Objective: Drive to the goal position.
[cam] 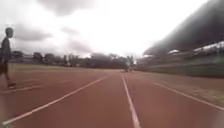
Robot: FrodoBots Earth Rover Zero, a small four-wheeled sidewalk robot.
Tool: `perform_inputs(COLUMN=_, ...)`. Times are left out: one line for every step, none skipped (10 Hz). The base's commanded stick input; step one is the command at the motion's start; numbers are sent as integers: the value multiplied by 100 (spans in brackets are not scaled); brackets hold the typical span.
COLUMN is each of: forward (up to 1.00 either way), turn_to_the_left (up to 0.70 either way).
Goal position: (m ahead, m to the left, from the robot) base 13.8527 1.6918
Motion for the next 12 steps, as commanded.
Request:
perform_inputs(forward=85, turn_to_the_left=0)
perform_inputs(forward=85, turn_to_the_left=0)
perform_inputs(forward=85, turn_to_the_left=0)
perform_inputs(forward=85, turn_to_the_left=0)
perform_inputs(forward=85, turn_to_the_left=0)
perform_inputs(forward=85, turn_to_the_left=0)
perform_inputs(forward=85, turn_to_the_left=0)
perform_inputs(forward=85, turn_to_the_left=0)
perform_inputs(forward=85, turn_to_the_left=0)
perform_inputs(forward=85, turn_to_the_left=0)
perform_inputs(forward=85, turn_to_the_left=0)
perform_inputs(forward=85, turn_to_the_left=0)
